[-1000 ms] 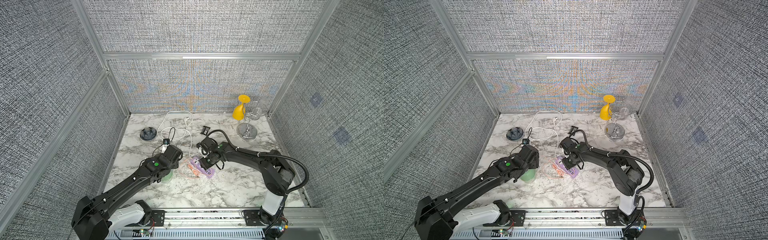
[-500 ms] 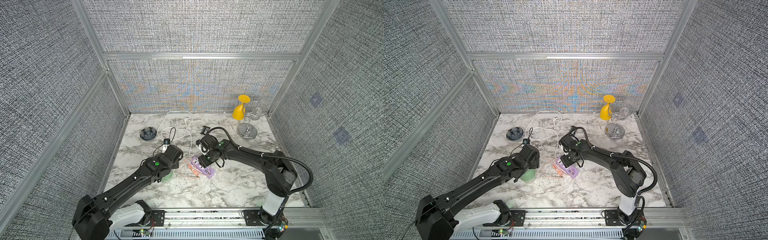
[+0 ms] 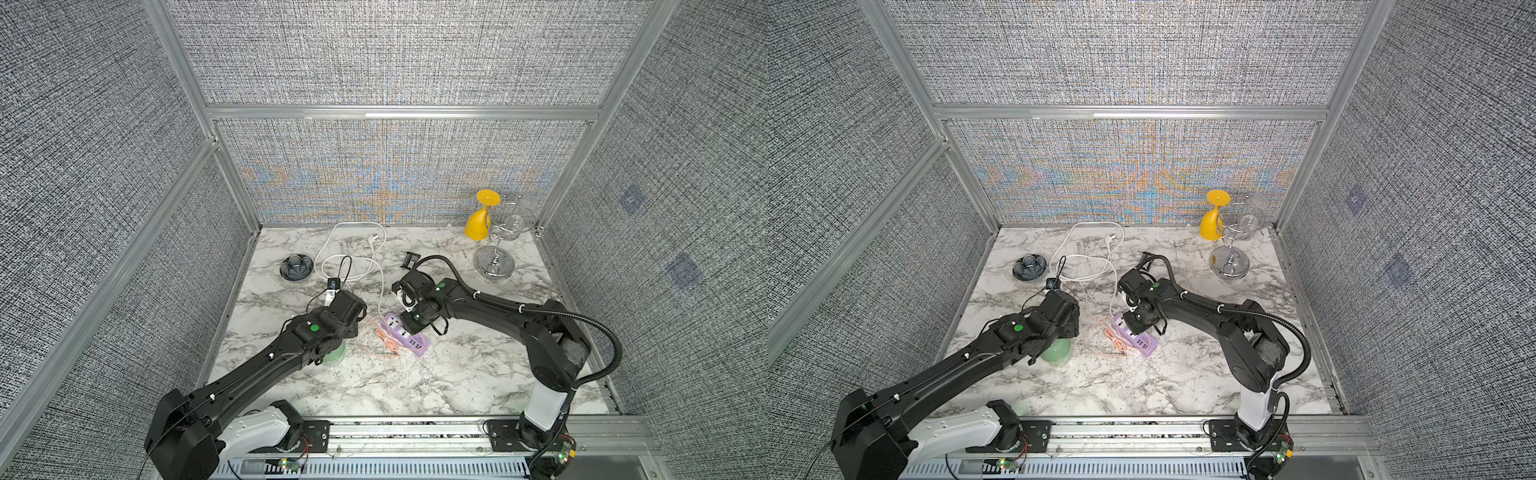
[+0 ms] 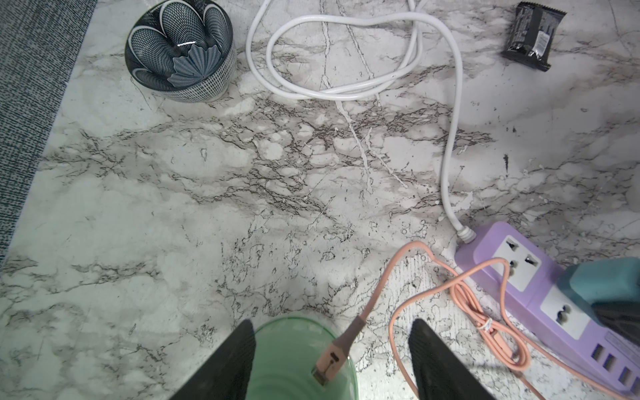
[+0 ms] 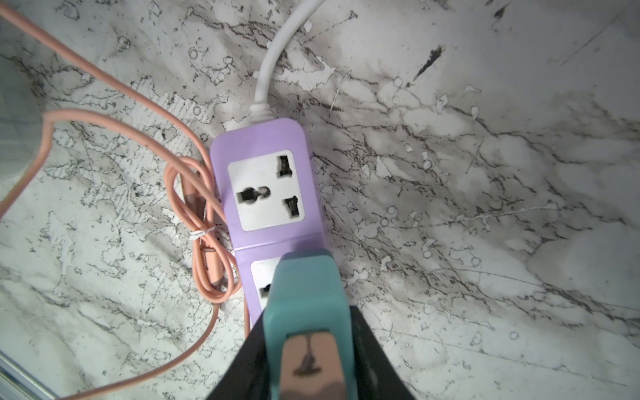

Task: Charge the cordless meat grinders
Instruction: Insert the plug into the socket.

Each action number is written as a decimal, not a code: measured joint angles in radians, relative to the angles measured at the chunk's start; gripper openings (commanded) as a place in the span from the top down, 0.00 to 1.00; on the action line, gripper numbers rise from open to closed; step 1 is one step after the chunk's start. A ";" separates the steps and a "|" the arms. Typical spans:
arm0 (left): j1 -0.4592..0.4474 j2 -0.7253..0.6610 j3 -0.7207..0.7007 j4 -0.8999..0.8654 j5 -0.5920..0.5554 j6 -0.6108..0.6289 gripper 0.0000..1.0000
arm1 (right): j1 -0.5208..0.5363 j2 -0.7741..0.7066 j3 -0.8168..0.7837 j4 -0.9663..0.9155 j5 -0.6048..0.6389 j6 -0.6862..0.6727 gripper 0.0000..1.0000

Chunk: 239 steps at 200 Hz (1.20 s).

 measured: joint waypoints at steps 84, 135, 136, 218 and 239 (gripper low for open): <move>0.000 0.001 0.000 0.009 0.000 -0.001 0.28 | 0.011 -0.005 -0.021 0.021 0.005 -0.025 1.00; 0.000 -0.008 0.005 0.009 0.000 -0.001 0.28 | 0.042 -0.063 -0.164 0.162 0.059 -0.003 1.00; 0.000 -0.009 0.005 0.009 0.000 -0.001 0.28 | 0.043 -0.063 -0.167 0.165 0.060 0.000 1.00; 0.000 -0.040 0.008 0.006 -0.004 -0.004 0.28 | 0.049 0.096 0.023 0.121 0.085 0.004 1.00; 0.000 -0.050 0.007 0.000 -0.005 -0.004 0.27 | 0.049 0.111 0.037 0.123 0.082 0.001 1.00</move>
